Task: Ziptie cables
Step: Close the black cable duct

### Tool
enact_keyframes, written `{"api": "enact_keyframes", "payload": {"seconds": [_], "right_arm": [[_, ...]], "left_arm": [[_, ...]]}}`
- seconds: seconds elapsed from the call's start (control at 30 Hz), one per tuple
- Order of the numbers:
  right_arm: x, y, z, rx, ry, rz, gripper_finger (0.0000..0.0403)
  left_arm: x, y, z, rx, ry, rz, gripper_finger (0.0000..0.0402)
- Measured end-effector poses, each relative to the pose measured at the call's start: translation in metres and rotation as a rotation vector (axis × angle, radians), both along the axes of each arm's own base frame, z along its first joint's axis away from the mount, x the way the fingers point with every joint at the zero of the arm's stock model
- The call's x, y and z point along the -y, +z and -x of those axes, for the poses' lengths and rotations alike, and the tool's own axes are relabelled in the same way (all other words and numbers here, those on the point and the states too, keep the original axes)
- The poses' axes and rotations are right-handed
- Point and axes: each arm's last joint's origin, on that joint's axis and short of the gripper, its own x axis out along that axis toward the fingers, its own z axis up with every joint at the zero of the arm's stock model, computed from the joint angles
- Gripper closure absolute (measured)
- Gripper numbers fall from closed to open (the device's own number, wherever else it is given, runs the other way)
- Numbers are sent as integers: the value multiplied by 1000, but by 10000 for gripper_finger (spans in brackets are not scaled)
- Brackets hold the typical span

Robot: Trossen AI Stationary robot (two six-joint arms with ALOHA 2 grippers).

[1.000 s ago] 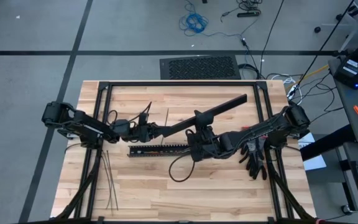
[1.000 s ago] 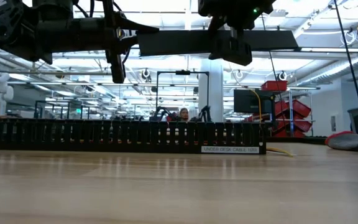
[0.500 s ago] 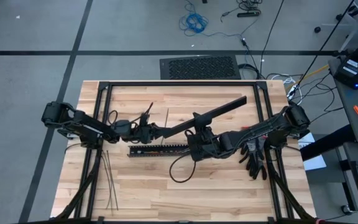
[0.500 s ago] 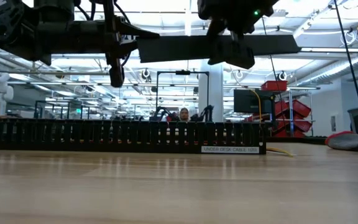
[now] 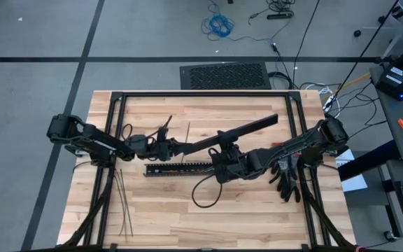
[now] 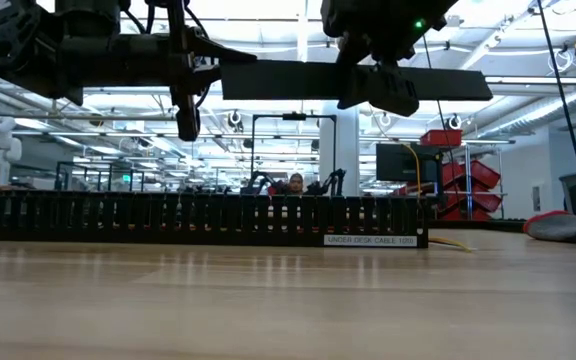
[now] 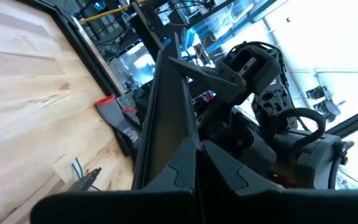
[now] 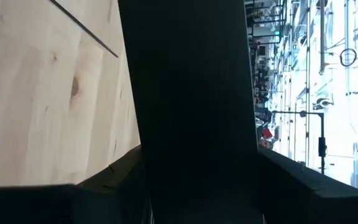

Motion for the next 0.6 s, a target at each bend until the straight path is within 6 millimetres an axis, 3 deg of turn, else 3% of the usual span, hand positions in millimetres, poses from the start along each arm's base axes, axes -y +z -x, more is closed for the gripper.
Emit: {"api": "enact_keyframes", "payload": {"seconds": [0.1, 0.23, 0.47, 0.6], "right_arm": [[0, 0, 0, 4, -1, -2, 174], [0, 0, 0, 10, -7, 2, 174], [1, 3, 2, 64, -21, -72, 179], [4, 1, 7, 32, -20, -114, 180]], "left_arm": [[-1, 0, 0, 4, 2, -5, 386], [-5, 3, 1, 3, -4, -164, 373], [-7, 20, 9, 60, 50, -673, 326], [-6, 31, 14, 106, 92, -863, 304]]}}
